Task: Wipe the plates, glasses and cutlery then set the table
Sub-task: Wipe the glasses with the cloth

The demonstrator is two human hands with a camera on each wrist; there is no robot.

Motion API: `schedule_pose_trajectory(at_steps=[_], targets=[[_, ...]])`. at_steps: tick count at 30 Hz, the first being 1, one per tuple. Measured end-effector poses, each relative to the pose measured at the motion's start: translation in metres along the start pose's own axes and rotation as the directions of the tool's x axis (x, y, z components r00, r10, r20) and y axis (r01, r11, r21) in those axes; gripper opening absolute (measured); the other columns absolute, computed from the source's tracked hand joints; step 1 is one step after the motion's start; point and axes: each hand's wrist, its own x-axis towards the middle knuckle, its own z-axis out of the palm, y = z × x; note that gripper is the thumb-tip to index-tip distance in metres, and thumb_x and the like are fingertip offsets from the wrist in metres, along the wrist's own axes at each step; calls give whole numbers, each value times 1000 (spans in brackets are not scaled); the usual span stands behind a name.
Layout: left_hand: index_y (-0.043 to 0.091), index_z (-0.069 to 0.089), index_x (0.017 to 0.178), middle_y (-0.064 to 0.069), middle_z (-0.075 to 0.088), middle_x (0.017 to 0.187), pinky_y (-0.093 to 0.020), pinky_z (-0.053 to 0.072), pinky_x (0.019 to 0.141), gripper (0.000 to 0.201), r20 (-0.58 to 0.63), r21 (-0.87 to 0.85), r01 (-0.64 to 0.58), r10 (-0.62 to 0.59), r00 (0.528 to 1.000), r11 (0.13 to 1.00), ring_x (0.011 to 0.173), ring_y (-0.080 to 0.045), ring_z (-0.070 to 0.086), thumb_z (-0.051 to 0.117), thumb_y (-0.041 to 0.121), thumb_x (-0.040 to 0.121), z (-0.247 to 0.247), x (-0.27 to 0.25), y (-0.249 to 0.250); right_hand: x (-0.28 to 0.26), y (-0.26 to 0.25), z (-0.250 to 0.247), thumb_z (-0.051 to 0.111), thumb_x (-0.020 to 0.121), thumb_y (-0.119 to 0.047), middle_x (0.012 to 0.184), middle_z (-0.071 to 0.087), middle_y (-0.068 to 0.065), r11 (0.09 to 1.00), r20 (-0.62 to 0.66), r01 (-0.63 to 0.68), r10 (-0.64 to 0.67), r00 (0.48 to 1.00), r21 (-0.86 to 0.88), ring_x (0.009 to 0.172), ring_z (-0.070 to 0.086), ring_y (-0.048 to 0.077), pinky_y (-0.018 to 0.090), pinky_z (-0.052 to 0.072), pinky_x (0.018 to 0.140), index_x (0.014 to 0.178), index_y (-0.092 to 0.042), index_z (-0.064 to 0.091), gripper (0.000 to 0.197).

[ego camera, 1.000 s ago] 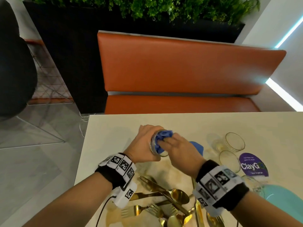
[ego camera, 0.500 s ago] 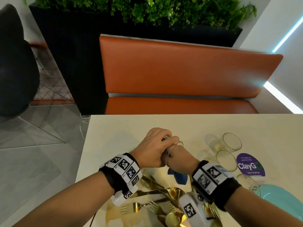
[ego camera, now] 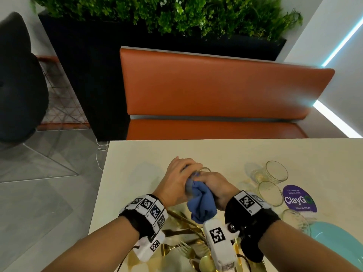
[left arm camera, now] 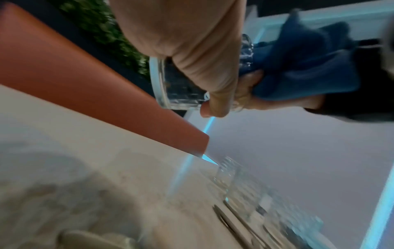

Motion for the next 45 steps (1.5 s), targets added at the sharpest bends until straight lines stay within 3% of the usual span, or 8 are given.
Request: schedule_pose_trajectory(at_steps=[5,11,20,31,34,36,39,45], targets=[[32,44,121,12,50,119,-43,20,115,77,15,-189,448,-454,891,874,114,-11,48,68,48,50,-30,-10,-27,-2,-26,-9,38,92,2,68,58,12,991,22,11,-14,1000,131,48,58,15,20,46,44,83,-5,60,25],[30,42,129,6,45,122,-29,34,100,88,-66,-135,683,-694,717,718,121,-20,38,87,15,55,-57,-26,-73,3,-39,-33,41,90,-9,52,49,7,981,-89,-14,32,995,194,40,45,18,26,35,53,76,-9,55,20],[24,40,130,-2,53,131,-39,37,106,88,-239,-330,831,-891,385,448,125,-26,47,89,19,57,-65,-25,-120,30,-19,-26,45,90,-15,44,51,7,986,-197,-156,165,967,60,42,45,21,28,34,55,68,-6,51,24],[21,32,137,-9,46,137,-54,30,110,113,-192,-283,888,-929,318,362,130,-32,41,93,36,43,-75,-18,-150,37,1,-39,45,91,-18,45,54,6,975,-218,-185,208,953,122,37,49,16,28,35,53,69,-6,52,26],[14,12,148,-17,25,151,-55,22,113,132,-206,-108,968,-958,200,225,139,-37,23,91,44,47,-80,-15,-130,30,6,-39,47,92,-23,49,58,7,972,-195,-176,205,959,156,39,53,16,29,38,53,75,-4,56,27],[9,13,147,-21,25,149,-54,20,113,136,-325,-33,969,-919,222,245,137,-39,23,90,49,43,-82,-12,-110,23,9,-39,52,91,-23,55,61,10,971,-175,-179,206,963,159,44,56,19,30,40,55,80,-1,59,25],[6,22,145,-22,25,148,-49,20,111,128,-419,-37,878,-805,419,477,134,-39,24,90,45,45,-76,-6,-80,11,15,-43,61,85,-16,74,64,16,982,-222,-161,179,959,97,61,58,25,32,45,59,90,2,62,19],[6,29,140,-13,33,141,-32,21,108,89,-163,-94,616,-622,766,782,131,-28,26,81,23,70,-19,16,22,-33,16,-71,62,84,-11,83,64,16,995,-327,-50,77,942,91,68,58,25,31,47,59,93,0,61,15]])
